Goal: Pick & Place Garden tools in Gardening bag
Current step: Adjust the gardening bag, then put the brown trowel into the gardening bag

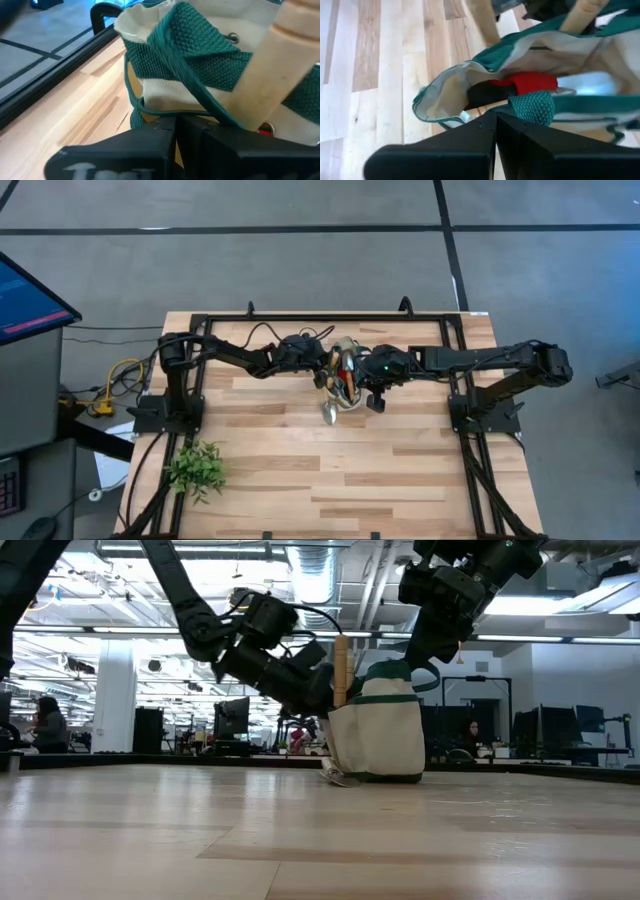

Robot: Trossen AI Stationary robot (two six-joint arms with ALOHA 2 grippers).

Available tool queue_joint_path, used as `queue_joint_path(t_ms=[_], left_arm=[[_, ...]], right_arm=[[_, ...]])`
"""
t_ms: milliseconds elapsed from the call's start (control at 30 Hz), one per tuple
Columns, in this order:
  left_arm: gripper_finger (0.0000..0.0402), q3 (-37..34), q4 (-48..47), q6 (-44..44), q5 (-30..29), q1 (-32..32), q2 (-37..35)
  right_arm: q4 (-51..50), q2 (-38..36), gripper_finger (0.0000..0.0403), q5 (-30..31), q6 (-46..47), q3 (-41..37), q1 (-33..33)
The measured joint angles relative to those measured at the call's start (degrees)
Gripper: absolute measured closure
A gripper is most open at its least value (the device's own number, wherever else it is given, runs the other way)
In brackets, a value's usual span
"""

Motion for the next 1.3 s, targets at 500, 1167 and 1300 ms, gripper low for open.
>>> queue_joint_path(t_ms=[500,1167,1300], left_arm=[[0.04,1.8,0.0,2.3,5.1,3.2,0.2],[0.04,-6.5,-9.2,4.0,-0.8,3.5,-16.3],[0.04,-12.2,-10.7,4.0,-0.1,0.0,-25.0]], right_arm=[[1.7,0.0,0.0403,0.0,1.4,0.0,2.4],[-1.2,-4.6,0.0403,10.9,3.4,0.1,6.0],[0.1,-6.6,0.0403,13.4,6.4,0.1,9.1]])
